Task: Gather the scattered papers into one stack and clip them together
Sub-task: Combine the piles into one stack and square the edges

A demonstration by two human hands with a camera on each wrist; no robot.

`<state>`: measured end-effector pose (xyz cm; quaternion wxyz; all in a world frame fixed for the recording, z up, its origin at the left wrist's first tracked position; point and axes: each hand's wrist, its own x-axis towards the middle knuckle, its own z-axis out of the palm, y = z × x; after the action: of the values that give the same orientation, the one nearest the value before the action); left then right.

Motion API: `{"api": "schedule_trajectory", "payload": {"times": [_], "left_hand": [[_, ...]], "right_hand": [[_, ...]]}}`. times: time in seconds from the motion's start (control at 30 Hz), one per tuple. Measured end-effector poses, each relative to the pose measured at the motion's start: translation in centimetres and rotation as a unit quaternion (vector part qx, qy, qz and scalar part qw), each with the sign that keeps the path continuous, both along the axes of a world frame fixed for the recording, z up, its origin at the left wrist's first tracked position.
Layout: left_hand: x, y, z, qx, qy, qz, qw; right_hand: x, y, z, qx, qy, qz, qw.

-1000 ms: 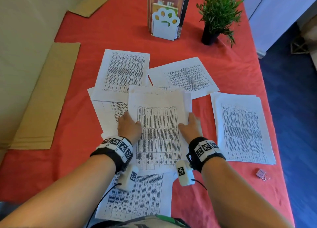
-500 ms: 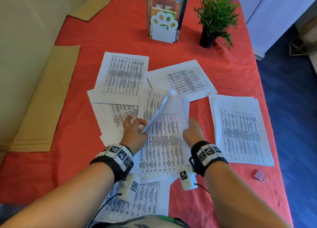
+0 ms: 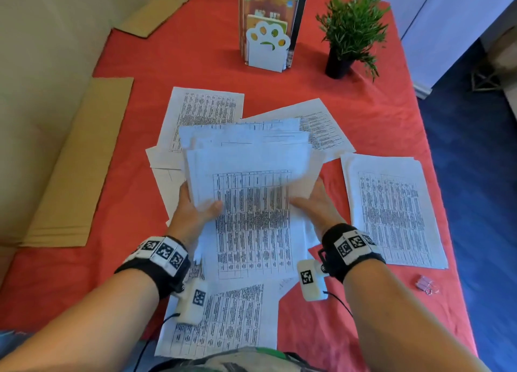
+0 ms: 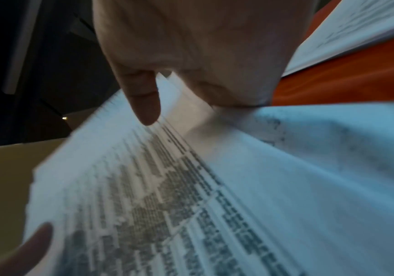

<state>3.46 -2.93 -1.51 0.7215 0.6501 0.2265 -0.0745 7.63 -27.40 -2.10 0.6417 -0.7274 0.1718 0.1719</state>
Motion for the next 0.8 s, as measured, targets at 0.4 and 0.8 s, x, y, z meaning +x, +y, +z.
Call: {"api": "schedule_trajectory", "payload": {"times": [0.4, 0.8], "left_hand": [[6.9, 0.2, -0.8, 0.156, 0.031, -0.012, 0.987], [10.9, 4.3, -3.6, 0.647, 0.051, -0.248, 0.719]], "right_hand": [[0.3, -1.6, -0.1, -0.171, -0.030, -0.050, 0.983], [-0.8, -4.3, -2.5, -0.179, 0.020, -0.097, 0.979]]}}
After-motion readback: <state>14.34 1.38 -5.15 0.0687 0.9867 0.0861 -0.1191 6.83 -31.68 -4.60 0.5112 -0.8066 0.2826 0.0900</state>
